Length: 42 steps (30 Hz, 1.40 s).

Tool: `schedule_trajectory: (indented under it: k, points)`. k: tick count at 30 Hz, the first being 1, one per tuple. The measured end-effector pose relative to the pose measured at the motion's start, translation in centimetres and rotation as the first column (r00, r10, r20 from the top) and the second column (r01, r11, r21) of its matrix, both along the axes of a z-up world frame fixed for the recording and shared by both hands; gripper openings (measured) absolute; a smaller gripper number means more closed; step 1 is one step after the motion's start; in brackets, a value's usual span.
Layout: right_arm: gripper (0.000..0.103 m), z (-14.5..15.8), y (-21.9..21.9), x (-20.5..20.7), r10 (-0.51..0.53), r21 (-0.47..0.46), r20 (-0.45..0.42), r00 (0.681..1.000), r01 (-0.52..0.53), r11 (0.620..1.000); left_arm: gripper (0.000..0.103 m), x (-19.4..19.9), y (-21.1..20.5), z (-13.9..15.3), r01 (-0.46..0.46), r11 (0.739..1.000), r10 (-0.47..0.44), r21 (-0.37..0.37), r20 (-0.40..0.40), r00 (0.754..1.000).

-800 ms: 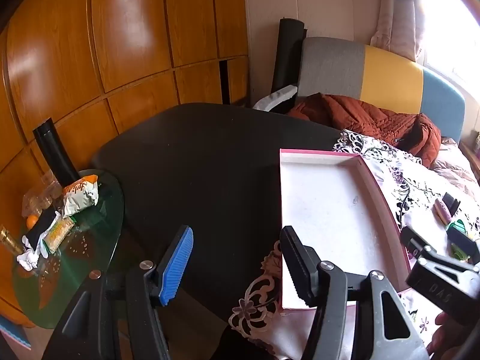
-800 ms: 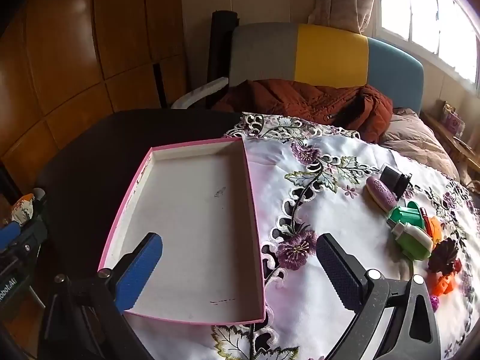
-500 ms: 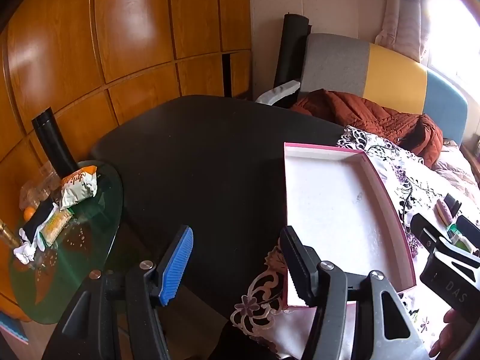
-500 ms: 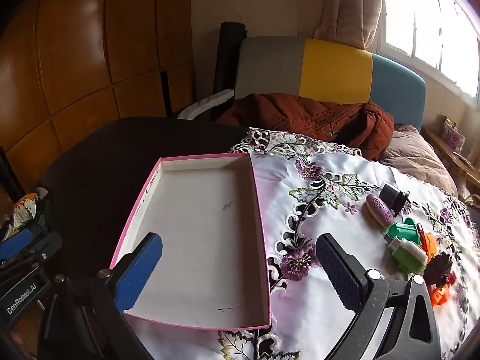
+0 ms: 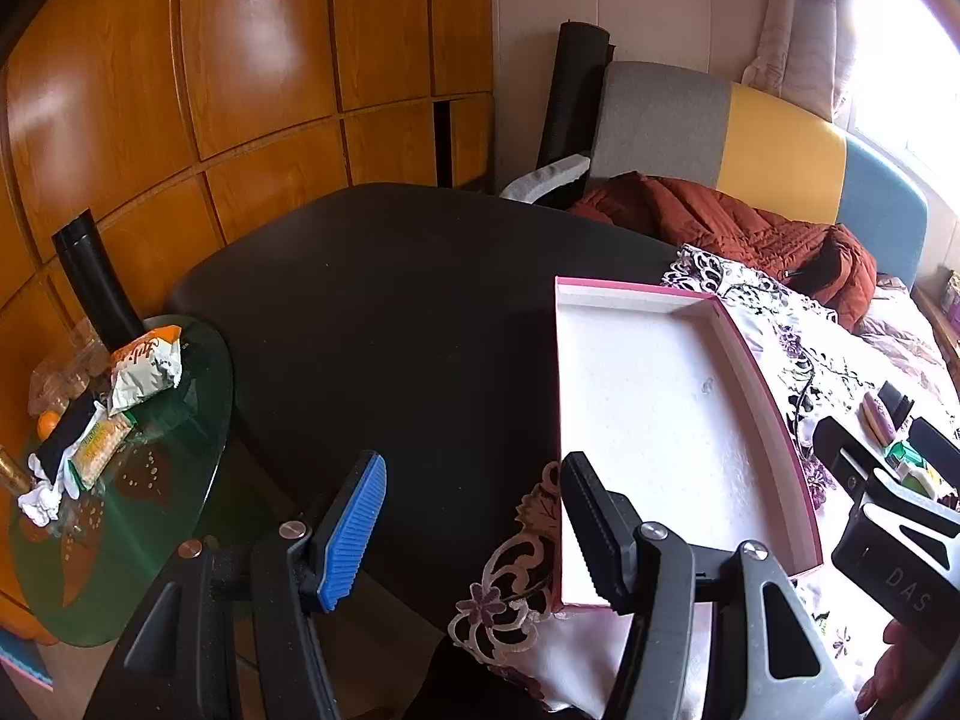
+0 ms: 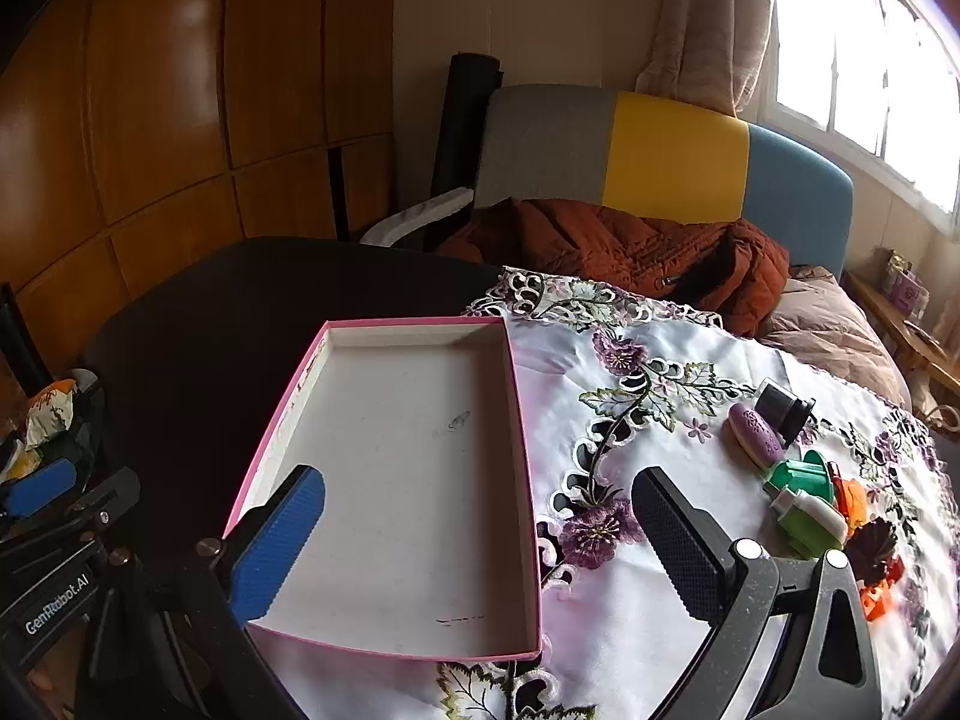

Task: Organize rigid objects
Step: 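Move both tools from the tray toward the toys on the tablecloth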

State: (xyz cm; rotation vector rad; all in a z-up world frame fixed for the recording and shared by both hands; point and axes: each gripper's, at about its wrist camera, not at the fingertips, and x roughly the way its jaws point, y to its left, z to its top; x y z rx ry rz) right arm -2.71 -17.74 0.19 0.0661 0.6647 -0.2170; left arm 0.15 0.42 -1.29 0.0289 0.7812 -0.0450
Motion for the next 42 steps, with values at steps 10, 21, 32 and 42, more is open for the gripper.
schedule_trajectory:
  k: [10,21,32,42]
  points:
    - [0.103,0.0,-0.1,-0.2,0.007,-0.007,0.007,1.000,-0.007,1.000,0.061,0.0,-0.1,0.0,0.011,1.000,-0.011,-0.005,-0.009,1.000]
    - [0.103,-0.2,-0.8,-0.4,-0.004,-0.004,0.006,1.000,0.004,1.000,0.061,0.1,-0.4,0.0,0.027,1.000,-0.027,0.004,-0.013,1.000]
    - [0.103,-0.4,-2.9,-0.8,-0.020,0.004,0.007,1.000,0.020,1.000,0.062,-0.1,-1.6,-0.1,0.094,0.996,-0.094,-0.008,-0.023,0.995]
    - [0.103,0.0,-7.8,-1.5,-0.072,-0.028,0.007,0.997,0.072,0.997,0.062,-0.2,-3.7,-0.3,0.238,0.964,-0.247,-0.115,-0.066,0.967]
